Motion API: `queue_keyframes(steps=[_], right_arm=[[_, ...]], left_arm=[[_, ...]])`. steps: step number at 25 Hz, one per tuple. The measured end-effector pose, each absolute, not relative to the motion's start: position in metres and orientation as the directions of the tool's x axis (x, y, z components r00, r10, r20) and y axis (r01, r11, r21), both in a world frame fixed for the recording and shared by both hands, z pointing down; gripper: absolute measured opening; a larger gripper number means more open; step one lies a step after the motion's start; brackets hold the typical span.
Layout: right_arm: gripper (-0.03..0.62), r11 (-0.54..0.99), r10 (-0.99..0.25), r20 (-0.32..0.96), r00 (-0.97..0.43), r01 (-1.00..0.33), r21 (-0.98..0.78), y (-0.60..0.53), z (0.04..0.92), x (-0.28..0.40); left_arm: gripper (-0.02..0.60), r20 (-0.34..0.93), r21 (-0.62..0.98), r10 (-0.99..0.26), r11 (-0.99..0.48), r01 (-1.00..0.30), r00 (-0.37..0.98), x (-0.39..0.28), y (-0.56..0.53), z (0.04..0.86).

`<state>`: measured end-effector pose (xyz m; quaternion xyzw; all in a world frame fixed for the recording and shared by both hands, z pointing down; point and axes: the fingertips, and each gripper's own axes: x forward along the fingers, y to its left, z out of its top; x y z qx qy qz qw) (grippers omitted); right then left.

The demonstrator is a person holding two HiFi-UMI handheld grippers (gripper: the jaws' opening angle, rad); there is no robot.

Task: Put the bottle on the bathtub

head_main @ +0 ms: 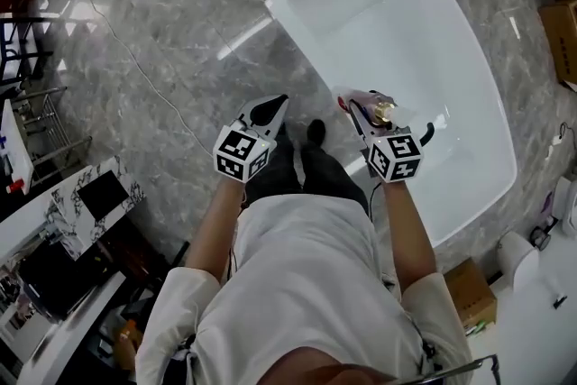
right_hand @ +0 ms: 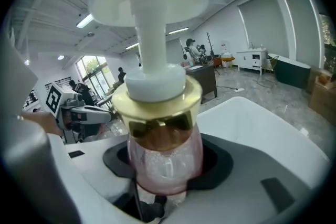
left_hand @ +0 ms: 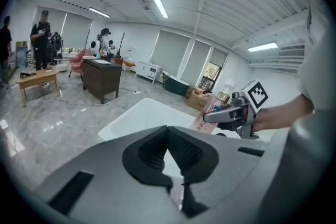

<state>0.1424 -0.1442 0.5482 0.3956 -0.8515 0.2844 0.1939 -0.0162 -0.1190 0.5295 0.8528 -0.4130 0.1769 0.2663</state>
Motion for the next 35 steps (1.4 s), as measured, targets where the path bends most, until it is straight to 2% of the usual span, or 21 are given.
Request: queue_keyframes(steps=[9,24,35], right_arm=[[0.236,0.439,-0.581,0.612,-0.537,-0.839,-0.321,-0.176,0.612,0.125],[0.236,0.307,-0.616,0.677,-0.402,-0.914,-0.264,-0.208,0.742,0.107],[0.236,0.272,-0.600,0.728,-0.331,-0.941,-0.204,-0.215,0.836,0.113]], left_arm=[[0.005,0.544,0.323,-0.563,-0.543,-0.775,0.622,-0.040,-0.164,0.589],[0.005,0.577,0.343,-0.472,-0.601,-0.722,0.667,-0.042,-0.198,0.695],[0.005,0.596,0.394,-0.444,-0.565,-0.725,0.669,-0.041,-0.197,0.772]])
